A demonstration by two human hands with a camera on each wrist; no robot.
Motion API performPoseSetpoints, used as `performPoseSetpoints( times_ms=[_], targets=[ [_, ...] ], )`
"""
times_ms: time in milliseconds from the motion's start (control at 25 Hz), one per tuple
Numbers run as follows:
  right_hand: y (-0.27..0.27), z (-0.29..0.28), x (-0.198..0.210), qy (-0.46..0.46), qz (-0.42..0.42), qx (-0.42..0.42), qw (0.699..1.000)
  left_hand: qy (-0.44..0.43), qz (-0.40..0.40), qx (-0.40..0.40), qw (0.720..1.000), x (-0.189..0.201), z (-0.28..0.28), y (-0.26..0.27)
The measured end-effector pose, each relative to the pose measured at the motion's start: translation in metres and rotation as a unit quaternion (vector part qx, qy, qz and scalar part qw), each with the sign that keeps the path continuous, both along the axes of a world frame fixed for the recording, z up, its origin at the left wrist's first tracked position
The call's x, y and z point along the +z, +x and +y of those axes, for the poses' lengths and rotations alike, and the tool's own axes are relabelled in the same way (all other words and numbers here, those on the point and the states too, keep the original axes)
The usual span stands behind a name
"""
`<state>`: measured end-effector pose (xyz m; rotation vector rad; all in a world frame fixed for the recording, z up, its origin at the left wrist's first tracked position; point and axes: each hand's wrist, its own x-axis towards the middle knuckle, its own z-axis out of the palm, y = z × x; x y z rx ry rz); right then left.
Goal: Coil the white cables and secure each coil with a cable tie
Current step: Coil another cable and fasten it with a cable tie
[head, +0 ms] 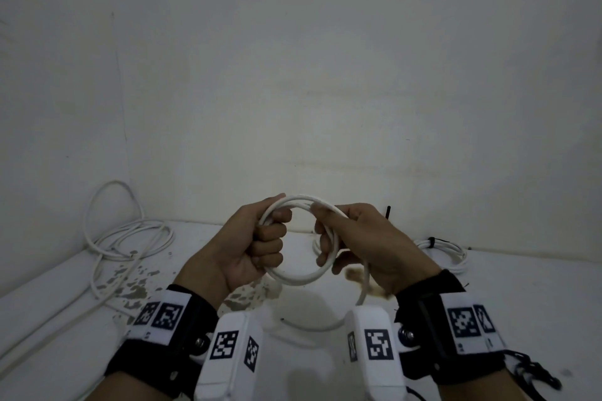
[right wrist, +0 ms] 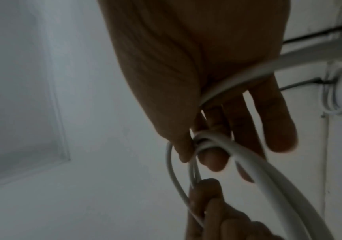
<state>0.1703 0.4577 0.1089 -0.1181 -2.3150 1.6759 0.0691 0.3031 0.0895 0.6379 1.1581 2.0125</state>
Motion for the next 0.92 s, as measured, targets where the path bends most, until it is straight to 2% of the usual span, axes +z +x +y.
performPoseSetpoints(
  times_ms=[360,520,640,840,920],
  targets=[
    [-0.001,0.003,0.000,-0.067,0.000,-0.050,0.997,-0.112,0.054,0.119,0.985,-0.002,0.007,0.003],
    [0.002,0.005,-0.001,-0.057,0.009,-0.027,0.998,-0.135,0.089,0.114,0.980,0.003,0.003,0.008],
    [0.006,0.009,0.000,-0.052,0.015,-0.003,0.999,-0.146,0.113,0.139,0.973,0.006,0.000,0.006],
    [0.009,0.017,0.002,-0.012,-0.015,0.031,0.999,-0.137,0.093,0.156,0.974,0.002,-0.002,0.001],
    [0.010,0.025,0.002,0.038,-0.034,0.022,0.998,-0.128,0.085,0.158,0.975,0.002,-0.004,-0.001]
  ],
)
